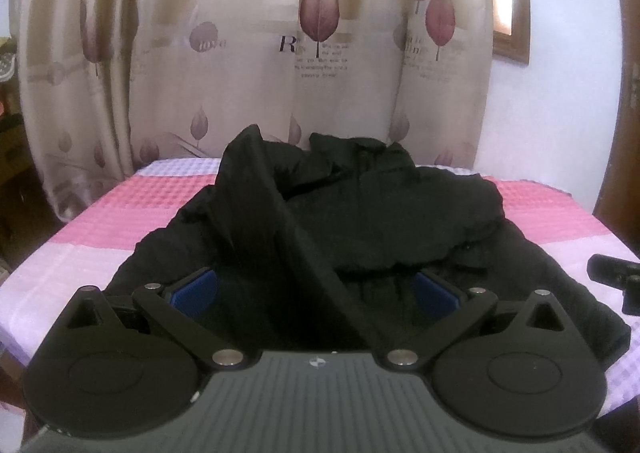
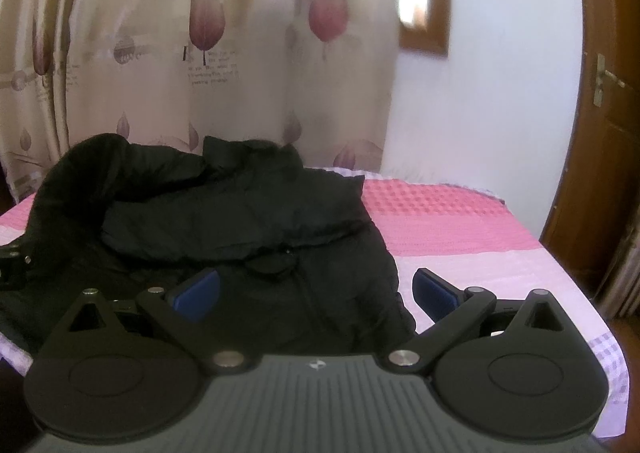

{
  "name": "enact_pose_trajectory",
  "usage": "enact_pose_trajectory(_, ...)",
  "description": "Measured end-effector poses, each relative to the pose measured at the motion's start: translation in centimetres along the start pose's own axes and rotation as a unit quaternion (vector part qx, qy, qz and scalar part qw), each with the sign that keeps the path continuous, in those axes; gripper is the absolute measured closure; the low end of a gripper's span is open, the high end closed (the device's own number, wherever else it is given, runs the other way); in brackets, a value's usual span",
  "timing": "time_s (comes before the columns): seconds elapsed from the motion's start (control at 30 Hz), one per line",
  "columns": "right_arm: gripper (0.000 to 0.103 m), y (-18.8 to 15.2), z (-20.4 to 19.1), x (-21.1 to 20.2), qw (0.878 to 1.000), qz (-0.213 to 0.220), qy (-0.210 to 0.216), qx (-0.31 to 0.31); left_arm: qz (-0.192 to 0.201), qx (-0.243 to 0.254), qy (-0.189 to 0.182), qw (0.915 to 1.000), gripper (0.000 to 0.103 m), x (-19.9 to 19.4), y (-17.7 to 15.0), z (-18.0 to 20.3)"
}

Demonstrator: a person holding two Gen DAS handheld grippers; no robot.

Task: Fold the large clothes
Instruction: 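Move both grippers over the crumpled black jacket on the bed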

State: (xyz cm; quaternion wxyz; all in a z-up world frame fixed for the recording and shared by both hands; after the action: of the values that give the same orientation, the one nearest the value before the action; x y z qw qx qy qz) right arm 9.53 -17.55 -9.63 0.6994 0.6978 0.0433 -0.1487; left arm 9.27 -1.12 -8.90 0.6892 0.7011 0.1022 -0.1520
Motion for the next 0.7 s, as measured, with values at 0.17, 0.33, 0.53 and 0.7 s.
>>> enact_pose_trajectory(0.17,0.000,-0.1,0.0,1.5,1.000,-0.011,0.007,0.001,-0.011,-0.005,0.001,0.9999,0.000,1.2,-0.4,-0.1)
enact_pose_trajectory(0.33,0.000,-0.2,0.2,2.8,1.000,-0.017,0.023,0.013,-0.026,-0.011,0.002,0.9996,0.000,2.6,-0.9,-0.3)
enact_pose_trajectory(0.53,0.000,0.0,0.1,3.5,0.999,-0.018,0.034,0.016,-0.044,-0.016,-0.005,0.9989,0.003,4.1,-1.9,-0.3)
enact_pose_trajectory(0.7,0.000,-0.2,-0.2,4.1,0.999,-0.026,0.036,0.016,-0.067,-0.015,-0.007,0.9976,0.054,5.8,-3.0,-0.9)
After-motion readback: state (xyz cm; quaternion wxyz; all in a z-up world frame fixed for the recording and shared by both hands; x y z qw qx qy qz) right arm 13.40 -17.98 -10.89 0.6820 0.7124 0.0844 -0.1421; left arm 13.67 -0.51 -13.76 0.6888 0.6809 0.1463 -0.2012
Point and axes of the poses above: each gripper's, at about its wrist camera, not at the fingertips, and x roughly the way its jaws point, z to its right, y to its top, the point moved 10 cm from there along x, roughly the way its jaws point, and after that the axes turned 6 degrees about z, right-handed, at the moved point
